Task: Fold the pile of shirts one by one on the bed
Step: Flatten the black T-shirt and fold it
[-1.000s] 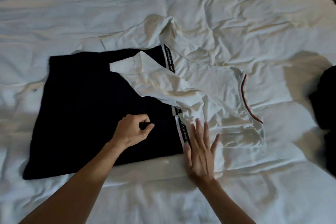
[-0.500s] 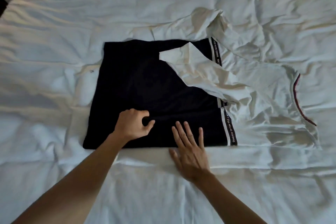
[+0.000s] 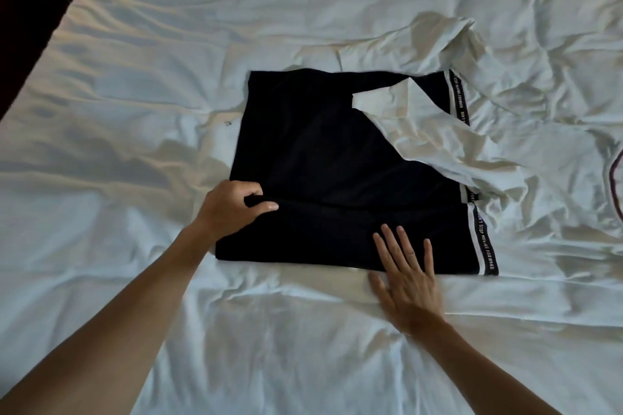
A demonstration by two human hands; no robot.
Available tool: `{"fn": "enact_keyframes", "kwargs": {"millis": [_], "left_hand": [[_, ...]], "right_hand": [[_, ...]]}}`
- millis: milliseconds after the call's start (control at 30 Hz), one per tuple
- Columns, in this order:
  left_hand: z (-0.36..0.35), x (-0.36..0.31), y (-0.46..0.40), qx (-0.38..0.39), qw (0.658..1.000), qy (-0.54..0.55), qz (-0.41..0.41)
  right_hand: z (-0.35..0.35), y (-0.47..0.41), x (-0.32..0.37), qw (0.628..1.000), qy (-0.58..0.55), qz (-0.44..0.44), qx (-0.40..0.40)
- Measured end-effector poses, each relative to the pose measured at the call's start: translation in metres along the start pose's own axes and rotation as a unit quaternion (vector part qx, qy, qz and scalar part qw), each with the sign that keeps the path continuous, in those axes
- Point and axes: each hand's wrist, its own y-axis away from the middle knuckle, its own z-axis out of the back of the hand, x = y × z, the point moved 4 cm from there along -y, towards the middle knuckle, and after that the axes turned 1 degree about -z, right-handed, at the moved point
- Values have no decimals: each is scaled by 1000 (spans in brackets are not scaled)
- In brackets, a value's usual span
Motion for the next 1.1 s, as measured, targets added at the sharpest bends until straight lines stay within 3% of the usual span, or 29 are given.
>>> {"fn": "enact_keyframes", "kwargs": {"millis": [167,300,333,400,467,533,600,733,867,1000,1100], "left_hand": [[-4,17,19,-49,996,-51,55],[-23,-18,49,-241,959,-130,70],[-37,-40,58,-278,950,-120,71],[-71,-97,71,-305,951,-46,-4],[-110,-148,80,-286,954,38,-85],[-148,-187,81,-238,960,86,-120],[-176,-216,73,-168,972,95,-136],[-216,-239,56,-35,985,-39,-165],[-214,-240,44,-71,991,-64,-89],[-191,-288,-11,-131,974,-72,-168],[-170,-330,-82,-109,968,-74,-215]], "right_hand": [[-3,1,-1,1000,2,3,-10],[1,0,1,1000,-21,4,-1],[2,-1,1,999,-40,10,-2],[10,1,-3,988,-147,27,-27],[29,6,-19,956,-283,14,-79],[50,17,-52,937,-311,-24,-156],[58,22,-95,947,-256,-62,-186],[40,30,-178,979,-111,-137,-102],[33,39,-195,976,-93,-183,-68],[32,38,-194,977,-99,-177,-62],[30,39,-198,978,-94,-173,-67]]}}
